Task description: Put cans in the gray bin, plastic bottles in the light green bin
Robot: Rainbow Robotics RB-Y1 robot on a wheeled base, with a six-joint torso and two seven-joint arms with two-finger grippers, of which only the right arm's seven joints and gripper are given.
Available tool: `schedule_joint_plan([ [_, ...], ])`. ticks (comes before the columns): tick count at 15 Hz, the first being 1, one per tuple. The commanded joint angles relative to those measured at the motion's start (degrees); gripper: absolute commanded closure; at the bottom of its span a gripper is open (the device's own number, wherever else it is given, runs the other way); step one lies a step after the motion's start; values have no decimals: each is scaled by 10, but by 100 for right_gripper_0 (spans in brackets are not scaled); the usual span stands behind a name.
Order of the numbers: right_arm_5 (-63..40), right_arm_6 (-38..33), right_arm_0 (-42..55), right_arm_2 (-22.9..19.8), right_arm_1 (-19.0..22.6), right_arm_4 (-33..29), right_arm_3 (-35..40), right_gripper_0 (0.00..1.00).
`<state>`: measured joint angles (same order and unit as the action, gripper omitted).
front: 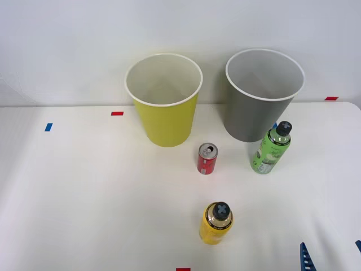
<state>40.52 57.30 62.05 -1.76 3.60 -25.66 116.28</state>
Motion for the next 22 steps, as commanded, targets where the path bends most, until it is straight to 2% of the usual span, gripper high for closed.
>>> schedule_joint_plan([
  [1,0,0,0,0,0,0,0,0],
  [3,0,0,0,0,0,0,0,0],
  [4,-7,1,-10,4,-4,1,-24,0],
  [9,-6,21,-33,37,-4,34,-30,0],
  [16,-75,33,-118,40,-4,33,-30,0],
  [22,-57,32,-230,23,-18,33,-111,0],
])
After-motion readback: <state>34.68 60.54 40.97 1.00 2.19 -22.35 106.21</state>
